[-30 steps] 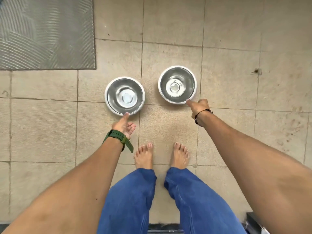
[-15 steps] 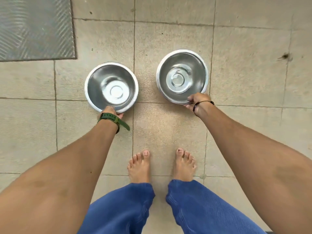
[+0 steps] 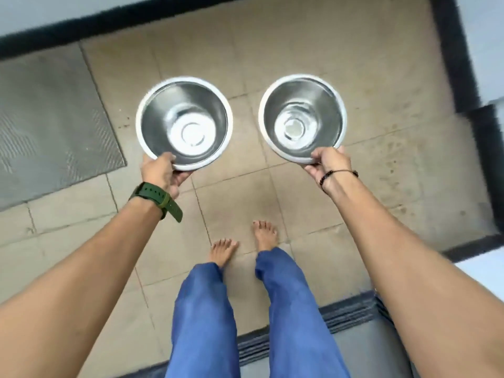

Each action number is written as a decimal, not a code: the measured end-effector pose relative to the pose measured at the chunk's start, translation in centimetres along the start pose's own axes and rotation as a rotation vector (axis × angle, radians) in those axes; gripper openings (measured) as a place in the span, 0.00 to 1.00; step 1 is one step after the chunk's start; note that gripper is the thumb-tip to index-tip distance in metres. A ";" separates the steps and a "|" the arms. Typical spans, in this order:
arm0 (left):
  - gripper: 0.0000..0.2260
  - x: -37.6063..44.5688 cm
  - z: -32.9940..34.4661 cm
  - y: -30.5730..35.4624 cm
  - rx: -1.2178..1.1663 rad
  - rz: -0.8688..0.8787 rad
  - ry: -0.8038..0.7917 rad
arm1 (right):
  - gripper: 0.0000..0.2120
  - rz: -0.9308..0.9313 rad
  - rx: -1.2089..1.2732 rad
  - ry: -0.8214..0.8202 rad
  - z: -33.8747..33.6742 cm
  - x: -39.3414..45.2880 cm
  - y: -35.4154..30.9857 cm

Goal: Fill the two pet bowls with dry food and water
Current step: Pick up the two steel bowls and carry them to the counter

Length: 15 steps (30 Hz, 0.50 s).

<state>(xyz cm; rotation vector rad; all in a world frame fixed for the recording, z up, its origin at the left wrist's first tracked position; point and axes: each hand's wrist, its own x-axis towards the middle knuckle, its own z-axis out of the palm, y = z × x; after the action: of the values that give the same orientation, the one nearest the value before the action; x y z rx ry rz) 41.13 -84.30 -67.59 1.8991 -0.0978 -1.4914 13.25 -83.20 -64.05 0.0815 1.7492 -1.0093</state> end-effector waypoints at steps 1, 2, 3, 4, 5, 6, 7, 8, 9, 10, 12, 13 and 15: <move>0.23 -3.8 0.3 1.9 -0.079 0.028 -0.066 | 0.16 -0.016 0.038 0.012 -0.9 -2.1 -1.3; 0.24 -7.2 0.9 5.1 -0.053 0.049 -0.100 | 0.15 -0.032 0.089 0.033 -2.1 -4.3 -2.7; 0.24 -10.3 2.3 7.5 0.000 0.063 -0.143 | 0.15 -0.053 0.149 0.048 -3.2 -6.5 -3.9; 0.25 -12.3 2.9 7.0 0.037 0.062 -0.166 | 0.15 -0.075 0.218 0.073 -4.5 -8.7 -4.8; 0.26 -14.2 3.6 7.9 0.058 0.073 -0.200 | 0.16 -0.092 0.283 0.103 -5.8 -10.7 -5.5; 0.27 -15.4 3.7 8.0 0.085 0.099 -0.229 | 0.16 -0.109 0.335 0.122 -6.8 -12.3 -5.9; 0.27 -17.3 4.3 8.7 0.120 0.110 -0.264 | 0.16 -0.128 0.400 0.148 -8.1 -14.2 -6.2; 0.27 -19.2 5.3 9.7 0.156 0.125 -0.294 | 0.17 -0.145 0.469 0.176 -9.4 -15.9 -6.4; 0.27 -21.0 6.1 10.4 0.193 0.137 -0.330 | 0.17 -0.160 0.534 0.208 -10.7 -17.6 -6.3; 0.27 -22.7 6.7 10.6 0.247 0.156 -0.381 | 0.18 -0.173 0.599 0.245 -12.1 -19.3 -6.2; 0.27 -26.2 7.5 10.3 0.327 0.171 -0.491 | 0.17 -0.191 0.707 0.303 -14.4 -22.4 -5.6; 0.27 -28.2 8.1 10.0 0.367 0.176 -0.535 | 0.17 -0.202 0.759 0.333 -15.7 -24.2 -5.2; 0.25 -31.6 9.0 8.9 0.441 0.186 -0.599 | 0.16 -0.206 0.837 0.404 -18.4 -27.6 -3.8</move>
<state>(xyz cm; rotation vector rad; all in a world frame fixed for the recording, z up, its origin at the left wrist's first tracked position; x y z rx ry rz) 25.97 -80.55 -37.33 1.6265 -0.9159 -1.9708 9.50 -62.58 -38.14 0.6831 1.5818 -1.9290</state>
